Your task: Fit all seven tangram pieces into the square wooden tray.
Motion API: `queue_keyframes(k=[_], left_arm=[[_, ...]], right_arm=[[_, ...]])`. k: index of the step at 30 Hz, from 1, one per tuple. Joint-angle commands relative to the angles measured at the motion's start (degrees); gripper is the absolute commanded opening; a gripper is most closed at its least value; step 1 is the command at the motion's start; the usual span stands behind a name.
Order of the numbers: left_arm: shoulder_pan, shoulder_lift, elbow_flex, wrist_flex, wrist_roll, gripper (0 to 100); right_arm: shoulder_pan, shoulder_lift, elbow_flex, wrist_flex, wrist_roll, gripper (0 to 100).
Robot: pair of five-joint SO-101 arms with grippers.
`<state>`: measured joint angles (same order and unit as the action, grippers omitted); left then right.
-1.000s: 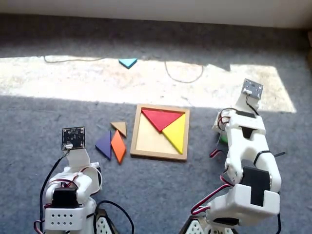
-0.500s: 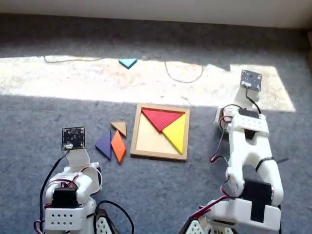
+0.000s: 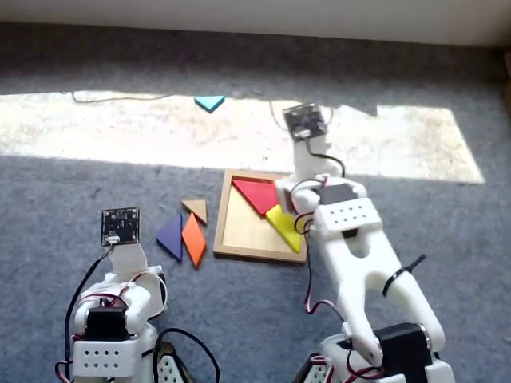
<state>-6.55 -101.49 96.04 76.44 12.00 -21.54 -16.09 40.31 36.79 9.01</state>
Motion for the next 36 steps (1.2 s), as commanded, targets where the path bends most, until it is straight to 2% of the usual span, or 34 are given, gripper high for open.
queue_keyframes(k=[1,7,15,20,23,33,36], left_arm=[[0.4,-2.59,1.19,0.35,0.26,1],[0.4,-2.59,1.19,0.35,0.26,1],[0.4,-2.59,1.19,0.35,0.26,1],[0.4,-2.59,1.19,0.35,0.26,1],[0.4,-2.59,1.19,0.35,0.26,1],[0.4,-2.59,1.19,0.35,0.26,1],[0.4,-2.59,1.19,0.35,0.26,1]], right_arm=[[-9.71,-2.77,-0.31,0.22,3.69,10.1],[-16.04,-1.19,-0.48,0.22,5.89,10.3],[-16.57,9.98,-0.92,0.22,5.63,11.1],[-16.66,10.42,-0.92,0.22,5.54,22.7],[-16.66,10.33,-1.01,0.22,5.54,24.9],[-16.75,7.96,-4.79,5.41,5.63,25.1],[-16.57,4.0,-4.44,5.41,5.63,17.8]])
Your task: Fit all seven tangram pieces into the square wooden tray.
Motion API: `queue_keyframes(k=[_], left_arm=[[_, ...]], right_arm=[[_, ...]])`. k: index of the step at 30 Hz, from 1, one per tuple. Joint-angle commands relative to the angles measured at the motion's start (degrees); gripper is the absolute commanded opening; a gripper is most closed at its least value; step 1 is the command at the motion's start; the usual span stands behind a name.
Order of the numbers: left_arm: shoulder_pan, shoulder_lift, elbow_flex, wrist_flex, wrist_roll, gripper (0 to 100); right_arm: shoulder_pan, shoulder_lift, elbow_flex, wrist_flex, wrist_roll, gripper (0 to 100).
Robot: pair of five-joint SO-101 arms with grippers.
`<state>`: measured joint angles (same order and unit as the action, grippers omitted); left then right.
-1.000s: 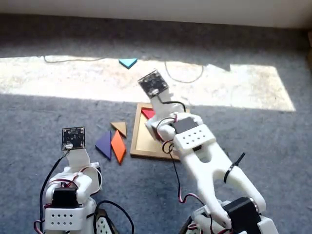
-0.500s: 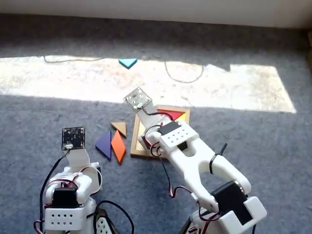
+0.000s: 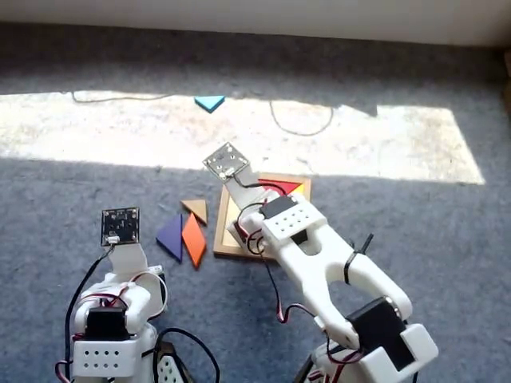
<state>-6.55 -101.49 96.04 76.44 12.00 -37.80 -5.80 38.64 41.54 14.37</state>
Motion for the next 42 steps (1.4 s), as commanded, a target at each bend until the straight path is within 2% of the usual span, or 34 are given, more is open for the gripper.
queue_keyframes(k=[1,4,6,11,17,21,28,38,42], left_arm=[[0.4,-2.59,1.19,0.35,0.26,1],[0.4,-2.59,1.19,0.35,0.26,1],[0.4,-2.59,1.19,0.35,0.26,1],[0.4,-2.59,1.19,0.35,0.26,1],[0.4,-2.59,1.19,0.35,0.26,1],[0.4,-2.59,1.19,0.35,0.26,1],[0.4,-2.59,1.19,0.35,0.26,1],[0.4,-2.59,1.19,0.35,0.26,1],[0.4,-2.59,1.19,0.35,0.26,1]], right_arm=[[-0.31,-7.34,-2.77,0.57,0.26,13.9],[-0.4,-8.22,-2.59,0.4,0.26,4.3],[-0.4,-7.43,-2.59,0.4,0.26,1.6],[-0.13,-0.66,-2.59,-1.89,0.18,1.2],[5.67,4.88,-3.12,-5.23,0.18,1.1],[7.08,5.05,-3.12,-5.05,0.18,1.1],[6.81,-6.81,-2.51,-4.35,0.18,1.1],[7.69,-26.59,-0.31,13.85,0.18,1.1],[9.63,-34.77,6.29,15.08,0.18,1.1]])
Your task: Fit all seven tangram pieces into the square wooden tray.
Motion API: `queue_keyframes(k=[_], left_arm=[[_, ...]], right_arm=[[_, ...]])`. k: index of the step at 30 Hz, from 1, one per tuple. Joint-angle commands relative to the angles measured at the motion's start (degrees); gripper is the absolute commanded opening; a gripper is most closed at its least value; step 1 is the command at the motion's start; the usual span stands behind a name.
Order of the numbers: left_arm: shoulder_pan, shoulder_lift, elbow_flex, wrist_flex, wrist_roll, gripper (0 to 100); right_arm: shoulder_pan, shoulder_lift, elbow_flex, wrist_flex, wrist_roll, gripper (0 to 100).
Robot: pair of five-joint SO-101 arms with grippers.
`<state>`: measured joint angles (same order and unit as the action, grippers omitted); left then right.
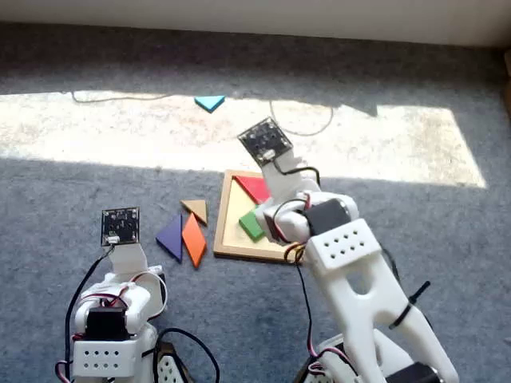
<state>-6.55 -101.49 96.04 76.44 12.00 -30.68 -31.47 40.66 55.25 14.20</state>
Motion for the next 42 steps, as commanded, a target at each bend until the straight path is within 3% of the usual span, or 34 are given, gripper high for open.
queue_keyframes(k=[1,5,13,22,26,30,33,35,42], left_arm=[[0.4,-2.59,1.19,0.35,0.26,1],[0.4,-2.59,1.19,0.35,0.26,1],[0.57,-2.59,1.19,0.35,0.26,1],[7.6,-2.68,0.48,0.62,-0.18,1],[6.9,-2.68,-7.34,0.79,-9.76,1],[-0.13,-2.68,-14.9,-0.26,-26.99,1],[-4.26,-2.68,-18.15,-7.74,-39.3,1],[-6.29,-2.33,-20.09,-10.81,-40.97,1],[-7.6,1.89,-29.05,-15.74,-36.4,8]], right_arm=[[3.12,-11.38,6.37,1.27,0.35,1.1],[3.91,-20.44,14.37,1.27,0.18,1.1],[10.15,-34.42,25.1,1.19,-8.7,1.2],[10.42,-44.88,34.07,0.57,-15.21,1.2],[10.51,-49.01,38.73,-2.24,-17.23,1.2],[11.38,-53.05,43.12,-5.23,-17.23,1.2],[13.49,-55.78,45.23,-7.25,-17.32,1.2],[14.11,-57.27,46.64,-7.96,-17.32,1.2],[14.02,-60.62,48.84,-7.96,-17.05,1.2]])
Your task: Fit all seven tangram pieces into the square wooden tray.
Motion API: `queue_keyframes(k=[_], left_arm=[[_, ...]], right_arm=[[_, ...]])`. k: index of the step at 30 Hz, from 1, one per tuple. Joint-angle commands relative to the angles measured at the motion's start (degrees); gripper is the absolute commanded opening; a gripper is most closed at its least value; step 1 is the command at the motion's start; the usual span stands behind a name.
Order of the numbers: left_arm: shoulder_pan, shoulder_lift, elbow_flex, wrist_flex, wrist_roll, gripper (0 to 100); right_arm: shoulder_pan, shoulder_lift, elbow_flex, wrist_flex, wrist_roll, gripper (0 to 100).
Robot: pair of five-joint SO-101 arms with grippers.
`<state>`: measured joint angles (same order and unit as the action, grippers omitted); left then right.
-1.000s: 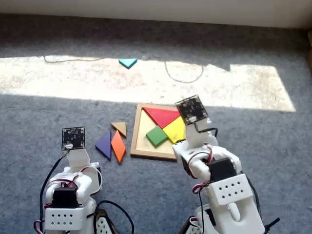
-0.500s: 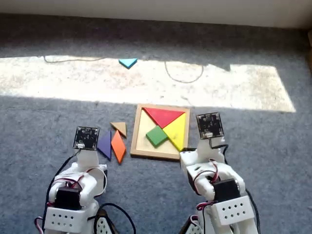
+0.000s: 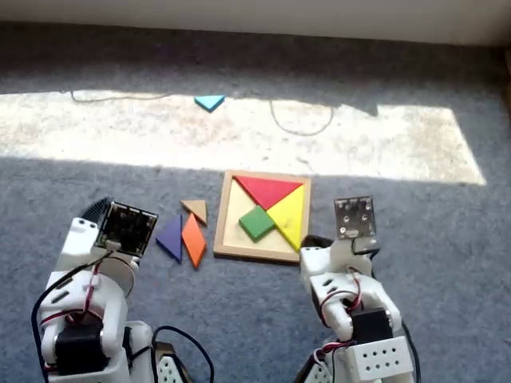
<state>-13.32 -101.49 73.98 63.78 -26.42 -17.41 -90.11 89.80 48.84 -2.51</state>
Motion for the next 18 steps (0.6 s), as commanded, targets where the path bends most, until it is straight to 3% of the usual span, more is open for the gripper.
queue_keyframes(k=[1,10,15,18], left_arm=[[-0.75,4.7,-8.4,-3.96,2.29,8],[0.66,46.99,-31.43,-10.73,2.46,9],[3.65,70.02,-45.85,-10.64,2.64,19],[5.67,82.15,-54.64,-10.73,7.65,20]], right_arm=[[0.75,-2.33,-0.31,-1.54,-0.35,1.2],[0.84,-2.77,0.22,-1.54,-0.35,1.2],[0.84,-2.77,0.22,-1.54,-0.26,1.2],[0.84,-2.77,0.22,-1.54,-0.26,1.2]])
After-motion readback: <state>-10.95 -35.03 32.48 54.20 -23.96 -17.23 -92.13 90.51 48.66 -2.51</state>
